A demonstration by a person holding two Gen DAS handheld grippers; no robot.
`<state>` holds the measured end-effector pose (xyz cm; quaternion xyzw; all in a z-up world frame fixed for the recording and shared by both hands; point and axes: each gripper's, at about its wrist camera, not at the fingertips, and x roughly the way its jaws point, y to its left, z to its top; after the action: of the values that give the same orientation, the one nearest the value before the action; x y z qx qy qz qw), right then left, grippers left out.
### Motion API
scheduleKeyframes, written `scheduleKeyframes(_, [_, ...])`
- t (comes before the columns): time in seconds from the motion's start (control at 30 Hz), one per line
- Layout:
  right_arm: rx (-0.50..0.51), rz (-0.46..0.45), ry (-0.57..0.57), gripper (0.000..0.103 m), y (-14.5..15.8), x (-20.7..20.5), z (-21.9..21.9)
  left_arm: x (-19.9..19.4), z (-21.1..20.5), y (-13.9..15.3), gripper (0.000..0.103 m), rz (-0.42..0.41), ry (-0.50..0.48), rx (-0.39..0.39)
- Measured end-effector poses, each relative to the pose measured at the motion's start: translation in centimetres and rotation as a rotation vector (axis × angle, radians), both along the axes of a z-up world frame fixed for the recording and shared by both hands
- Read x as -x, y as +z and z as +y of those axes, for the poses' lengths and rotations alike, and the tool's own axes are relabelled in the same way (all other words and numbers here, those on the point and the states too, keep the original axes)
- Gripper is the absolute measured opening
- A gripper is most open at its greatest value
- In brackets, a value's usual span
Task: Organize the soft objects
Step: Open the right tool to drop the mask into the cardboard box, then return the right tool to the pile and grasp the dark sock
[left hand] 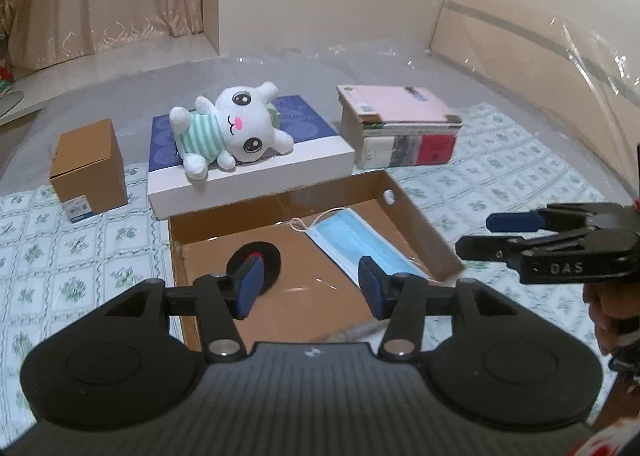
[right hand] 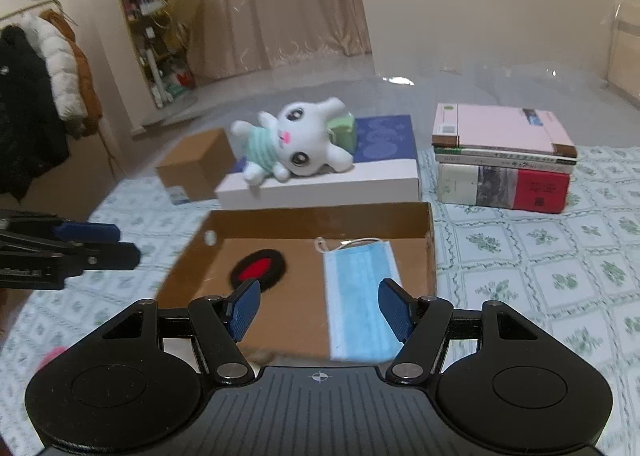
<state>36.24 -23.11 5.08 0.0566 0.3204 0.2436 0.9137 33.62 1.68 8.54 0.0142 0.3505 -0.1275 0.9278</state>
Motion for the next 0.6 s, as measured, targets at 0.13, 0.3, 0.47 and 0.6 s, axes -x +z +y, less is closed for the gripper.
scheduleKeyframes(0.13, [-0.036, -0.037, -0.012, 0.065, 2.2, 5.3, -0.4, 4.7, -0.1, 1.2, 0.054, -0.030, 0.017, 0.026])
scheduleKeyframes(0.3, [-0.103, -0.079, -0.022, 0.065, 3.7, 12.3, -1.1, 10.7, 0.0, 2.0, 0.062, -0.071, 0.046, 0.027])
scheduleKeyframes(0.47, [-0.141, -0.096, -0.026, 0.065, 3.1, 18.3, -1.0, 16.4, 0.7, 1.6, 0.070, -0.120, 0.072, 0.036])
scheduleKeyframes(0.6, [-0.166, -0.083, -0.034, 0.065, 1.8, 21.8, -0.6, 20.4, 1.5, 0.7, 0.078, -0.146, 0.121, 0.036])
